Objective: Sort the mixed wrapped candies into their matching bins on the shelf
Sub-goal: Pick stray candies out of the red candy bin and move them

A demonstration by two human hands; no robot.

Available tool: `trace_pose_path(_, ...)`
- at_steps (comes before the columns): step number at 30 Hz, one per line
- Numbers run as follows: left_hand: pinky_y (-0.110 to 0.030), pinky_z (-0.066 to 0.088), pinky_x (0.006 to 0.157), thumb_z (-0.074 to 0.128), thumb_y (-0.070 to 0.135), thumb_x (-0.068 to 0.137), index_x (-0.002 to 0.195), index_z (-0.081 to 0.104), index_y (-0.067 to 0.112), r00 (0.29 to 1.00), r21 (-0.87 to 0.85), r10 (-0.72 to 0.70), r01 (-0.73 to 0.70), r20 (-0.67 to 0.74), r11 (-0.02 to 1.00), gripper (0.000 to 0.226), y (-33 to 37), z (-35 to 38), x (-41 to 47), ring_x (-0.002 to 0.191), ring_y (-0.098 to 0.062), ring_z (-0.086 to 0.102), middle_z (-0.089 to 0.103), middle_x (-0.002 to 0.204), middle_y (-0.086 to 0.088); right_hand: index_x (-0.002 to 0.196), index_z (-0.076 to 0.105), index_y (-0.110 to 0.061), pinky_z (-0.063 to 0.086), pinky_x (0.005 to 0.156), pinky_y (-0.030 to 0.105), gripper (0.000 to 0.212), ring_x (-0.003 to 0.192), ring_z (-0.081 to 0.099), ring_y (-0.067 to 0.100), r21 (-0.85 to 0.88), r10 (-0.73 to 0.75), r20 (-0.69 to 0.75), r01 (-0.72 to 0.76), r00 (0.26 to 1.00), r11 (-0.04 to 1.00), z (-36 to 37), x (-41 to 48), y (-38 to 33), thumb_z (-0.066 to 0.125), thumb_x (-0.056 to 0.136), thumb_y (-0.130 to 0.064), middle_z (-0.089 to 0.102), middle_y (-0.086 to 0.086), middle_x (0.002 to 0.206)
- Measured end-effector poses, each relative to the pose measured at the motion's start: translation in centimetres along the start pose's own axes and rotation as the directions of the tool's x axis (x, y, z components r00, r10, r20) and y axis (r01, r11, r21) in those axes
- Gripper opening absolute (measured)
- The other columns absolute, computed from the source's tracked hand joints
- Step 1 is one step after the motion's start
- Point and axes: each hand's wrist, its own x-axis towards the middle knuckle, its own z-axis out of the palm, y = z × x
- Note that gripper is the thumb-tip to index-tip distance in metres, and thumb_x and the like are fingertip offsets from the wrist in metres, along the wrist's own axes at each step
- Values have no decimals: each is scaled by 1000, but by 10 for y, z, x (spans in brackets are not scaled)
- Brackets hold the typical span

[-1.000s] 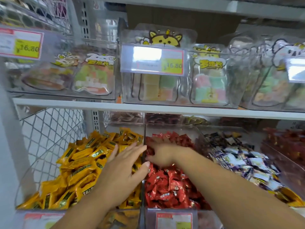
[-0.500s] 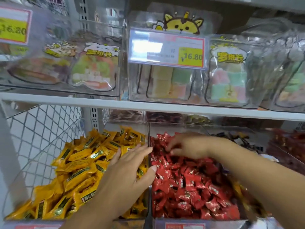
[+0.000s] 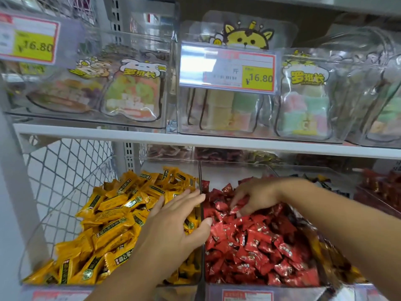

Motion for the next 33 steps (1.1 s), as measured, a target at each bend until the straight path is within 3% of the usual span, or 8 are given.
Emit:
trace_pose_path(4, -24, -7, 118, 15, 75, 71, 140, 30, 53, 1000, -31, 2, -2, -8, 1000, 74, -1, 1, 0, 128, 29, -5, 12, 140, 46, 126, 60, -37, 36, 95, 23, 46, 121, 48, 11, 89, -63, 0, 63, 998, 994, -21, -23, -18, 66, 82, -51, 54, -12, 133)
trace_pose_path(10, -23, -5, 118, 20, 75, 71, 139, 34, 52, 999, -45, 5, -7, -38, 999, 73, -2, 2, 0, 129, 29, 0, 17, 139, 45, 143, 28, -45, 14, 116, 56, 84, 147, 2, 29, -111, -91, 82, 100, 992, 989, 20, 15, -60, 71, 73, -60, 2, -10, 159)
trace_pose_path(13, -23, -6, 117, 18, 75, 72, 140, 31, 53, 1000, -27, 7, -7, -30, 1000, 73, -2, 1, -1, 130, 29, -3, 16, 141, 44, 141, 29, -52, 6, 116, 54, 81, 147, -7, 24, -6, -86, 101, 87, 991, 996, 21, 4, -45, 70, 73, -62, -4, -13, 160)
trace_pose_path(16, -24, -5, 118, 17, 74, 71, 140, 31, 52, 1000, -36, 3, -4, -30, 999, 74, -1, 1, 0, 130, 28, -2, 17, 143, 43, 131, 51, -48, 16, 115, 36, 55, 140, 23, 8, 241, -185, 86, 160, 979, 957, 0, -19, -29, 66, 80, -57, 28, -13, 155)
trace_pose_path(19, -22, -5, 117, 18, 75, 71, 140, 32, 52, 1000, -34, 4, -5, -31, 999, 74, -1, 2, 0, 129, 29, -1, 17, 141, 44, 118, 66, -27, 38, 93, 22, 28, 113, 56, 8, 310, -110, -274, 196, 956, 930, -7, -5, -23, 62, 92, -34, 63, -8, 123)
trace_pose_path(25, -24, -5, 118, 19, 75, 73, 139, 31, 55, 1000, -31, 3, -4, -30, 1000, 70, -1, 3, 0, 131, 27, 1, 17, 142, 45, 140, 45, -18, 44, 99, 35, 48, 123, 48, 28, 102, 47, -279, -19, 959, 995, 33, 65, -35, 54, 94, -24, 50, 10, 139)
trace_pose_path(30, -23, -5, 117, 18, 75, 74, 140, 31, 53, 1000, -18, 6, -7, -30, 1000, 71, -1, 2, -1, 129, 29, 1, 15, 140, 45, 109, 64, -18, 42, 75, 27, 21, 100, 57, 22, 297, 91, -440, 49, 894, 953, 29, 34, -21, 61, 92, -29, 61, 0, 108)
trace_pose_path(33, -23, -5, 117, 17, 75, 74, 140, 31, 52, 999, 0, 13, -13, -32, 1000, 71, -1, 2, -1, 125, 32, -1, 14, 140, 43, 82, 58, -28, 38, 66, 24, 11, 93, 57, 19, 413, 106, -483, 120, 869, 903, 26, -2, -9, 60, 93, -30, 58, -6, 89)
